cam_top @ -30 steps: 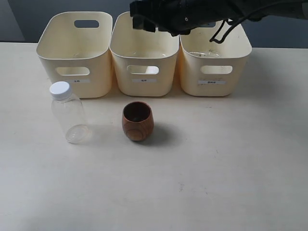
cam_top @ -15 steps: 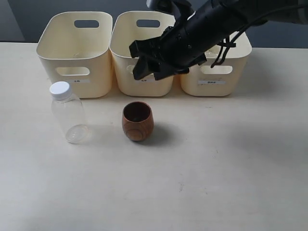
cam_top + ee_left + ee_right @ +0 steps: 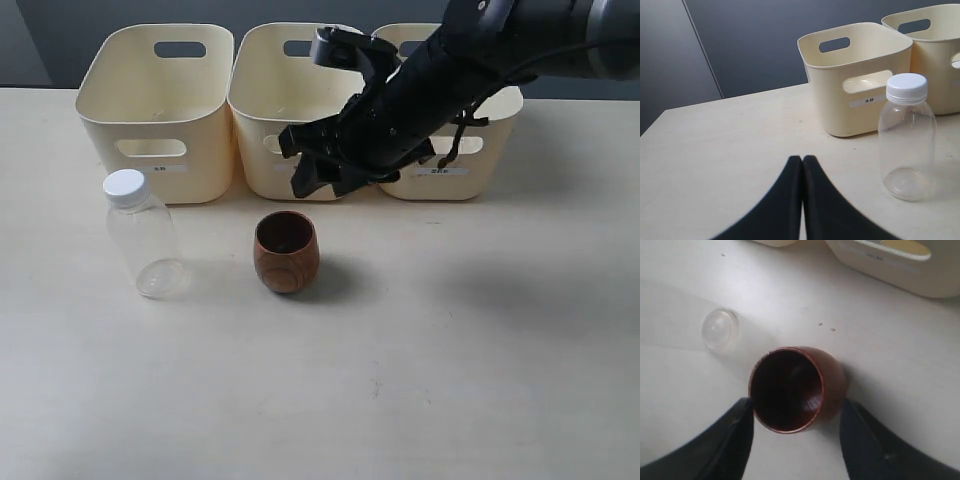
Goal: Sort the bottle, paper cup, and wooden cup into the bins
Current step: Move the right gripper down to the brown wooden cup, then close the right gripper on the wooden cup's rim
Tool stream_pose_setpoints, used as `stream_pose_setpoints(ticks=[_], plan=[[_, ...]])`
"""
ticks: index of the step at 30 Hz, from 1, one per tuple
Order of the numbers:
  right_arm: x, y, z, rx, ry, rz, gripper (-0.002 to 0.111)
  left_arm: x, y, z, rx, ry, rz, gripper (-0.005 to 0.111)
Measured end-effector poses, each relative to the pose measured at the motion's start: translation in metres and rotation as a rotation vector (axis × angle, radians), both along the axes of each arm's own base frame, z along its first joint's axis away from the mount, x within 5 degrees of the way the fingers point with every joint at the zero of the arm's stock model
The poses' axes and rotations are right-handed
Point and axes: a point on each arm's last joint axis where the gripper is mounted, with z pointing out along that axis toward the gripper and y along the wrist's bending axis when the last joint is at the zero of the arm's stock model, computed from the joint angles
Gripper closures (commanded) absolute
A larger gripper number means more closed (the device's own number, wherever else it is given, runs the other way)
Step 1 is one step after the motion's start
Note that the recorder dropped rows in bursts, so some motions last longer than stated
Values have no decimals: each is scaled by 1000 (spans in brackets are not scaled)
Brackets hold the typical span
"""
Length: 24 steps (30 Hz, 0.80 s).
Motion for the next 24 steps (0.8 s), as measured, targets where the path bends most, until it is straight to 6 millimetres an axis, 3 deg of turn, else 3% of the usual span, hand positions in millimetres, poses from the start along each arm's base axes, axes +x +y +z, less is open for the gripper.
stream_pose_setpoints(ticks=[8,17,21,24], plan=[[7,3,-32,-28,85,-31,56,0,0,0,0,0,0,107],[7,4,-33,-18,98,-52,56,0,0,0,0,0,0,107],[10,6,-54,-35,149,-59,56,0,0,0,0,0,0,107],[11,8,-58,-28,147,-76,56,0,0,0,0,0,0,107]])
